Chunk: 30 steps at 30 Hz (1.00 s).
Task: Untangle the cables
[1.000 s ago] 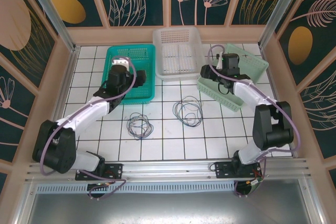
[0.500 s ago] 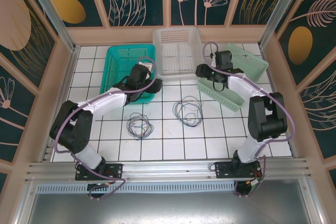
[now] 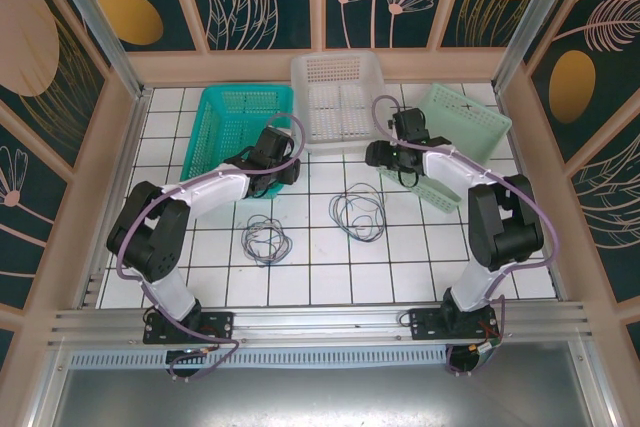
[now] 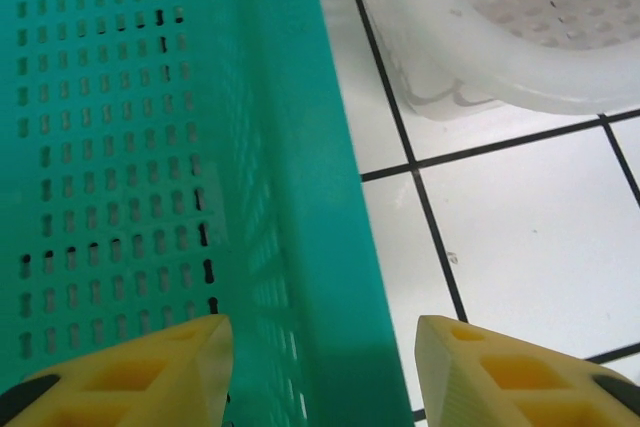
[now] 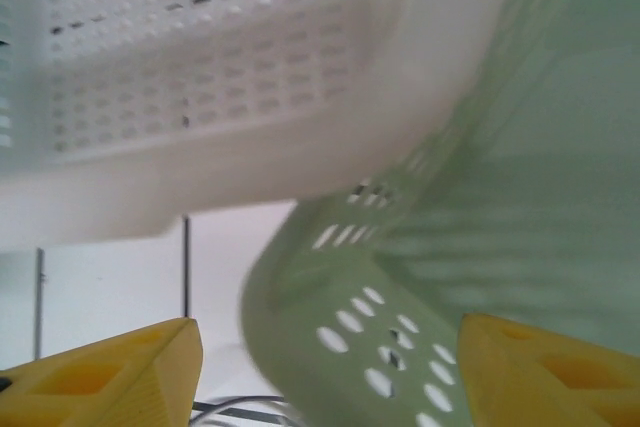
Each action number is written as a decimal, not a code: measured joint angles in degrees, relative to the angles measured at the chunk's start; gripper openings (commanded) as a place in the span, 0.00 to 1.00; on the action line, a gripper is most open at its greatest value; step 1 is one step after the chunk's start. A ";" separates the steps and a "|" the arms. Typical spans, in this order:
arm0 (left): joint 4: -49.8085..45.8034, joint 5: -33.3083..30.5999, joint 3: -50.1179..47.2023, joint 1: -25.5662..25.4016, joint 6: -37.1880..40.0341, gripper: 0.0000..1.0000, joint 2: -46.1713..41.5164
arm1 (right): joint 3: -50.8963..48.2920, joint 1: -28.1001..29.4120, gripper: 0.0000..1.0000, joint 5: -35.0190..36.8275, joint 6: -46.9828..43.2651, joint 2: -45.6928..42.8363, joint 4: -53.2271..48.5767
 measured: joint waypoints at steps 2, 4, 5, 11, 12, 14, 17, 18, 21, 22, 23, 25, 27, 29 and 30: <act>-0.24 -1.60 0.02 0.00 -0.35 0.49 0.00 | -1.20 0.00 0.61 0.76 -0.92 -0.04 0.17; -0.70 -3.50 0.26 0.02 -0.79 0.49 0.00 | -1.75 0.31 0.57 1.75 -1.64 -0.55 0.48; -0.85 -4.33 0.44 0.07 -0.94 0.48 0.00 | -2.36 0.39 0.55 2.38 -2.25 -1.01 0.50; -1.42 -6.43 1.95 1.46 -2.32 0.45 0.02 | -6.47 0.26 0.50 6.82 -4.96 -5.29 -1.29; -1.42 -6.43 2.08 1.95 -2.49 0.44 0.02 | -6.97 0.13 0.48 7.08 -5.44 -5.88 -1.77; -1.38 -6.40 2.16 3.21 -2.95 0.44 0.02 | -7.82 -0.33 0.48 7.45 -7.10 -7.28 -3.13; -1.36 -6.43 2.16 4.52 -3.58 0.44 0.02 | -8.07 -0.98 0.53 7.65 -8.33 -7.93 -4.79; -1.36 -6.43 2.16 4.79 -3.72 0.44 0.04 | -8.07 -1.09 0.57 7.65 -8.63 -7.96 -5.03; -1.31 -6.34 2.25 5.01 -4.00 0.44 0.11 | -8.02 -1.29 0.70 7.02 -8.61 -7.98 -5.35; -1.31 -6.19 2.25 5.01 -4.04 0.44 0.11 | -7.89 -1.44 0.72 6.51 -8.35 -7.96 -5.49; -1.25 -6.01 2.25 5.01 -4.20 0.44 0.11 | -7.69 -1.66 0.74 6.05 -8.13 -7.96 -5.53; -1.20 -5.49 2.25 5.01 -4.35 0.46 0.11 | -6.80 -2.97 0.78 4.52 -6.54 -7.96 -5.49; -1.09 -4.87 2.25 5.01 -4.57 0.48 0.11 | -5.55 -5.05 0.78 2.89 -4.81 -7.96 -5.40; -1.09 -4.63 2.25 5.01 -4.61 0.49 0.11 | -3.85 -7.43 0.76 1.73 -2.99 -7.50 -5.25; -1.11 -4.57 2.25 5.01 -4.61 0.50 0.11 | -2.91 -8.33 0.75 1.53 -2.36 -6.95 -5.25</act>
